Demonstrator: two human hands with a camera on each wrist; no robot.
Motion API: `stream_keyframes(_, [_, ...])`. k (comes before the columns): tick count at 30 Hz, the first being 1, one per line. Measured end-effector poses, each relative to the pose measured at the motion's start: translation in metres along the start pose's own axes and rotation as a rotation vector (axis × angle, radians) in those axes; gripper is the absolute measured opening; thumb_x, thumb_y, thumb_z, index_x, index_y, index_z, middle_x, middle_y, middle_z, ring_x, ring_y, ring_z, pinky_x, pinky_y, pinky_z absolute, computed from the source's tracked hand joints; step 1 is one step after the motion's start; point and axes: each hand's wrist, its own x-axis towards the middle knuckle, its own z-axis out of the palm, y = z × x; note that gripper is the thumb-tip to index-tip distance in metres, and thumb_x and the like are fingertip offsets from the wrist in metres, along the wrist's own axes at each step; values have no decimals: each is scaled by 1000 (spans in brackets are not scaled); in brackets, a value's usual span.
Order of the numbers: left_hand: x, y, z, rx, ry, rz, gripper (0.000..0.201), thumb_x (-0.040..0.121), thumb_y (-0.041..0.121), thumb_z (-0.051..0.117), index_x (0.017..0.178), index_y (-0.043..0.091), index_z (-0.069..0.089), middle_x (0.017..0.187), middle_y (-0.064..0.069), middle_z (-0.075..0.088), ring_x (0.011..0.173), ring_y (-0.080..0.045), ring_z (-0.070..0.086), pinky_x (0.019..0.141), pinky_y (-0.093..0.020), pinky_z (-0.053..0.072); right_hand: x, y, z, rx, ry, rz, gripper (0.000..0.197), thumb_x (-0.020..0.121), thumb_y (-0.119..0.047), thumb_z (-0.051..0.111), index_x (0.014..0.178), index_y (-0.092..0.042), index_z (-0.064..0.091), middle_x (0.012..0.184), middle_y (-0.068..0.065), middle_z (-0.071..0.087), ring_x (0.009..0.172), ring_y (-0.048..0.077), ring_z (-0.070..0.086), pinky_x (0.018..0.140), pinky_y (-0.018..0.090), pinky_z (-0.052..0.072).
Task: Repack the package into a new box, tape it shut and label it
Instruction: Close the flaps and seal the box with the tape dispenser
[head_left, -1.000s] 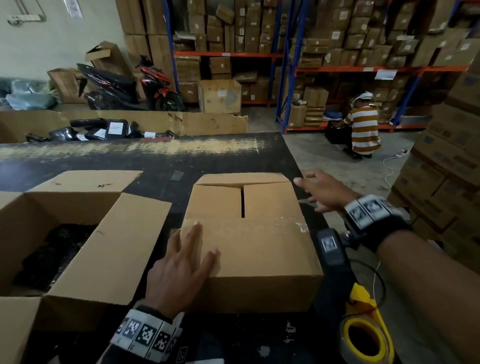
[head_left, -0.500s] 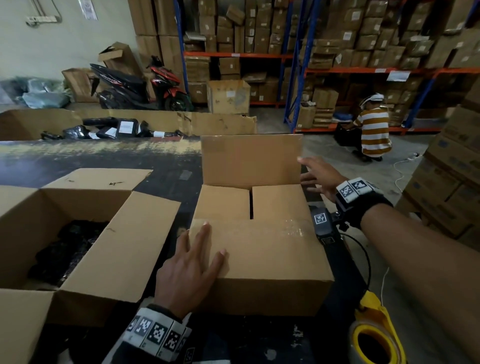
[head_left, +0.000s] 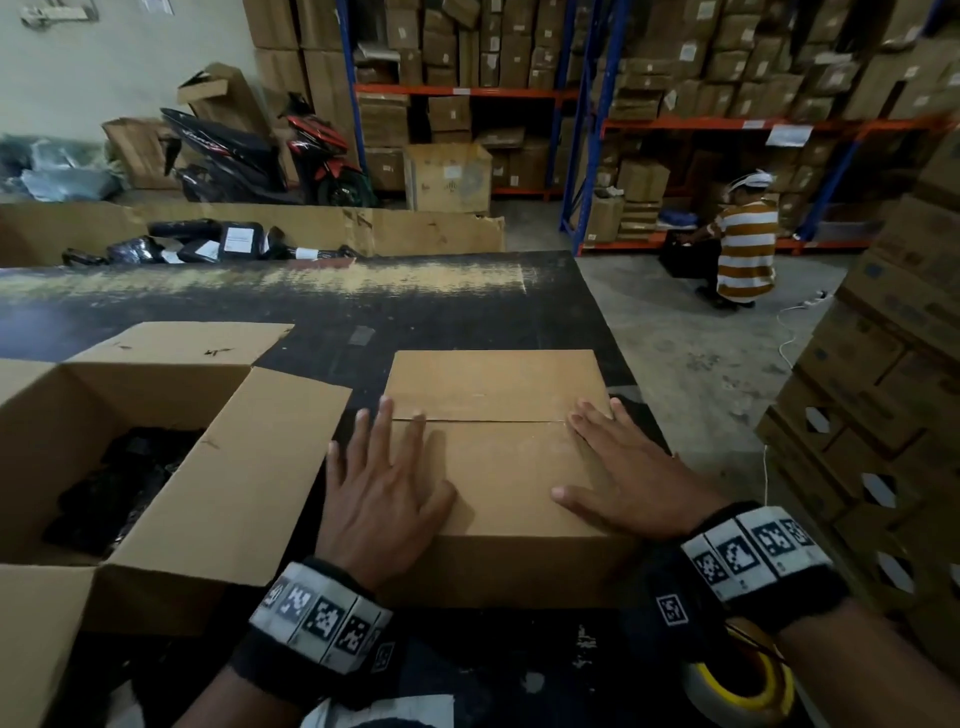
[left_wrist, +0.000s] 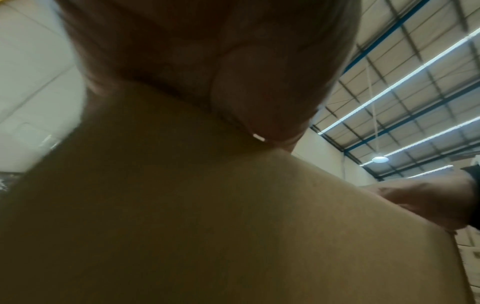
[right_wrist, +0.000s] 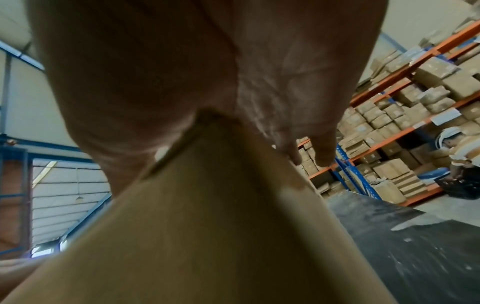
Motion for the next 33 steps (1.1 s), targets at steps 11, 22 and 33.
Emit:
stream_keyframes(11, [30, 67, 18, 91, -144, 261, 77, 101, 66, 15, 163, 24, -4, 172, 3, -7, 158, -23, -11, 126, -54, -6, -2, 11, 0, 164, 43, -24, 97, 86, -67, 59, 162, -27, 12, 170, -11, -3, 156, 13, -10, 126, 49, 11])
stream_keyframes(22, [32, 58, 27, 92, -49, 293, 79, 99, 69, 13, 164, 26, 6, 172, 4, 4, 159, -22, 3, 127, -53, 7, -131, 99, 59, 689, 697, 408, 39, 94, -24, 68, 132, -19, 60, 112, -4, 66, 98, -4, 60, 77, 14, 44])
stream_keyframes(33, [32, 55, 23, 70, -30, 305, 86, 92, 76, 7, 163, 29, 9, 172, 6, 5, 159, -20, 5, 127, -52, 9, -122, 121, 166, 543, 454, 671, 38, 79, -43, 74, 110, -23, 67, 105, 3, 70, 99, 27, 67, 83, 41, 55])
